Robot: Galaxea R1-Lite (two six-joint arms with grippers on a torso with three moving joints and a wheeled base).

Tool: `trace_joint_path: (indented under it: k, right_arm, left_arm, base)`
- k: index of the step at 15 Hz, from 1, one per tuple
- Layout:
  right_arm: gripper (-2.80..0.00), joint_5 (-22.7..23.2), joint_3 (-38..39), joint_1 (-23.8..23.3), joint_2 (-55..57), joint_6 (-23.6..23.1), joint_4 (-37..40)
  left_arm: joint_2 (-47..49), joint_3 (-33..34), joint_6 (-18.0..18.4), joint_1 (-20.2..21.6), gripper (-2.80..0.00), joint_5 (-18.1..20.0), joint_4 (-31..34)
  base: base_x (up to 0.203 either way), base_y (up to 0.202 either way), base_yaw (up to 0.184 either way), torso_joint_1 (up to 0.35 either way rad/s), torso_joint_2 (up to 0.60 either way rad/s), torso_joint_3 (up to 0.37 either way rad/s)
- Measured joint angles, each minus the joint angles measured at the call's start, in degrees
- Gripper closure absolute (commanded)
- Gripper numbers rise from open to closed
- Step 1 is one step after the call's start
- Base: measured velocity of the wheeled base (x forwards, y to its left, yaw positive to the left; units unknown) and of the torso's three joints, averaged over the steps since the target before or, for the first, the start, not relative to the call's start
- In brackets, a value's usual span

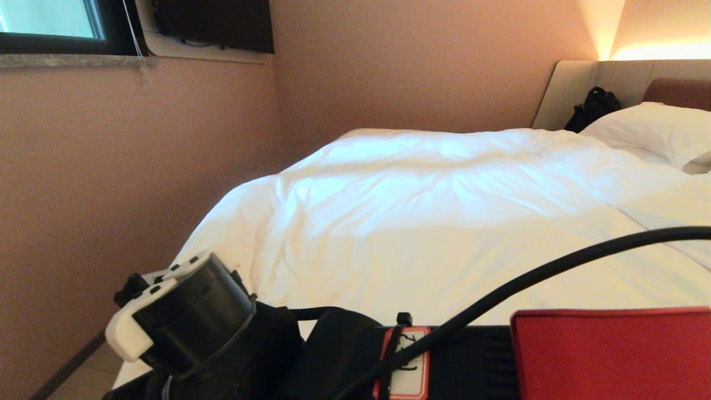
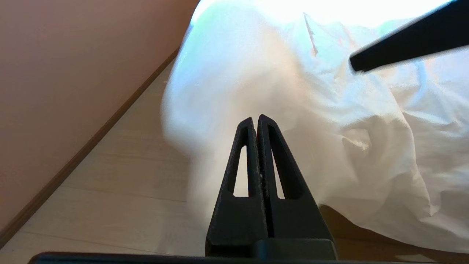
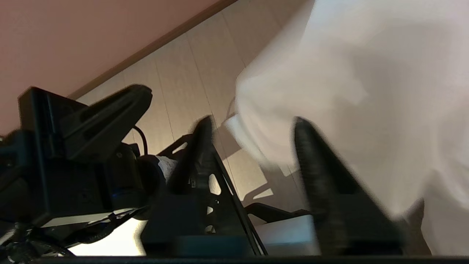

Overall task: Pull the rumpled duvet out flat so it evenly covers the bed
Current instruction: Flatten the corners of the folded blanket

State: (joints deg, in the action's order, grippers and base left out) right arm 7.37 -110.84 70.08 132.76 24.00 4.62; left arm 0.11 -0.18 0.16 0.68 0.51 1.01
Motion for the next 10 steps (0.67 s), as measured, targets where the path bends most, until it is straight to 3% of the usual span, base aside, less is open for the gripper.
trace_joint_path:
  k: [8,9,10]
  right_arm:
    - [-2.8,-1.4,0.2,-2.0,-5.8,0.5,1.4]
    - [-0.53,-1.7,0.3,-3.1,-7.0,0.6,1.9]
    - [0.0,-2.1,0.3,-4.3,-8.3,0.8,2.0]
  left_arm:
    - [0.0,0.0,0.0,0.0,0.0,0.0,0.0]
    - [0.0,0.0,0.0,0.0,0.0,0.0,0.0]
    - [0.0,0.0,0.0,0.0,0.0,0.0,0.0]
  base:
    - [0.0,0.0,0.0,0.0,0.0,0.0]
    - [0.0,0.0,0.0,0.0,0.0,0.0]
    - [0.0,0.0,0.0,0.0,0.0,0.0]
